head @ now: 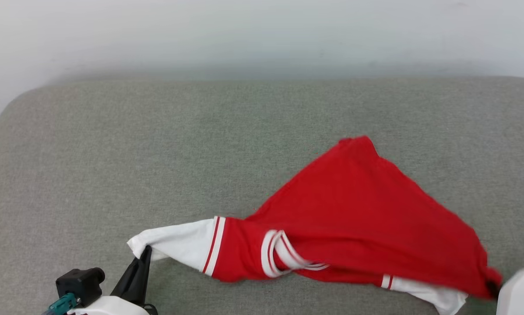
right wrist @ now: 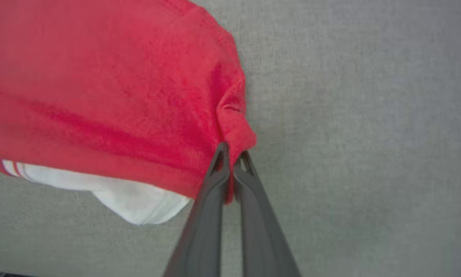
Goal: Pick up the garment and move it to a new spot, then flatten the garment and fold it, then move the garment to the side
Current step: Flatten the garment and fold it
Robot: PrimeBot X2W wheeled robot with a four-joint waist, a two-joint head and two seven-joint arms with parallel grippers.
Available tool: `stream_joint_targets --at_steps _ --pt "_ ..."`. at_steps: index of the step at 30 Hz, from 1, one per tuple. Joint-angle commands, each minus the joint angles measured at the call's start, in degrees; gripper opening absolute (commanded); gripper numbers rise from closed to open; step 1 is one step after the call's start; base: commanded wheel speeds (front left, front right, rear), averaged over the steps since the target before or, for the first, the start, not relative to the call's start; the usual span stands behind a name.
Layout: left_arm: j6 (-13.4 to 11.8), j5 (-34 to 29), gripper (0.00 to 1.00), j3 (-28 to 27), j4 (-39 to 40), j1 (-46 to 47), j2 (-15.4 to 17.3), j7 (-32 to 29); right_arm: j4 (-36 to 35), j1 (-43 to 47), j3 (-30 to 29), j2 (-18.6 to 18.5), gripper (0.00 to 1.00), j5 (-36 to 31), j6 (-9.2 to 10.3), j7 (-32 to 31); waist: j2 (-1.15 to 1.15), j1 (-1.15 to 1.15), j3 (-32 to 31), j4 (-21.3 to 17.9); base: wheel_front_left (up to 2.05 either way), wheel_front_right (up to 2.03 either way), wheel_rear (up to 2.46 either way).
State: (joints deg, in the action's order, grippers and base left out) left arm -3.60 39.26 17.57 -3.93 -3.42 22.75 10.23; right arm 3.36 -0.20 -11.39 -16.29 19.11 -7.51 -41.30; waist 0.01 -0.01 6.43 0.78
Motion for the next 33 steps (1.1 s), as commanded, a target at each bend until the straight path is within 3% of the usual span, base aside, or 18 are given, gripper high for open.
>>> stream_joint_targets --at_steps 1,6,10,11,12,13,20,24,29,33 --pt "-0.2 0.2 0.0 -0.3 -0.2 -0.6 0.5 -0.2 -1.4 4.1 -1.0 2.3 0.0 -0.3 0.04 -0.2 -0.01 0.01 -0.9 -0.9 0.0 0.0 0.0" --pt "-0.4 0.7 0.0 -0.6 -0.6 -0.5 1.1 -0.7 -4.1 13.6 -2.4 9.5 0.0 -0.4 0.04 -0.4 -0.01 0.01 -1.2 -1.3 0.0 0.0 0.0" --pt "-0.6 0.7 0.0 -0.7 -0.9 -0.5 1.2 -0.5 -3.3 17.8 -1.6 12.6 0.0 1.0 0.04 0.5 -0.01 0.01 -1.5 -1.9 0.0 0.0 0.0" --pt "-0.6 0.7 0.0 -0.7 -0.9 -0.4 1.2 -0.5 -3.1 18.0 -1.3 12.9 0.09 1.6 0.04 1.4 -0.01 0.01 -1.6 -2.0 0.0 0.0 0.0" --pt "-0.7 0.7 0.0 -0.7 -1.0 -0.3 1.2 -0.4 -2.9 18.0 -1.2 13.0 0.94 2.2 0.04 2.6 -0.01 0.01 -1.6 -2.1 0.0 0.0 0.0" --pt "-0.8 0.7 0.0 -0.7 -1.0 -0.3 1.1 -0.4 -2.8 17.8 -0.8 13.2 1.0 2.4 0.04 4.4 -0.01 0.01 -1.7 -2.2 0.0 0.0 0.0" --pt "-1.0 0.3 0.0 -0.1 -0.5 0.5 1.1 -0.6 -3.2 13.4 -1.2 13.4 1.0 4.0 0.04 25.5 -0.01 0.01 -2.0 -2.1 0.0 0.0 0.0" --pt "-1.0 -0.1 0.0 0.1 0.3 1.5 1.2 -0.6 -2.3 8.9 -1.5 13.2 1.0 3.1 0.04 34.4 -0.01 0.01 -1.0 -1.6 0.0 0.0 0.0" --pt "-0.9 -0.8 0.0 0.6 1.6 3.5 0.9 -0.4 2.5 -0.6 -0.3 10.3 1.0 2.5 0.04 34.3 -0.01 0.01 1.9 -0.7 0.0 0.0 0.0" --pt "-0.5 -1.4 0.0 1.5 2.5 5.9 0.4 -0.2 6.8 -9.0 2.4 5.8 1.0 3.0 0.04 25.5 -0.01 0.01 4.5 0.9 0.0 0.0 0.0"
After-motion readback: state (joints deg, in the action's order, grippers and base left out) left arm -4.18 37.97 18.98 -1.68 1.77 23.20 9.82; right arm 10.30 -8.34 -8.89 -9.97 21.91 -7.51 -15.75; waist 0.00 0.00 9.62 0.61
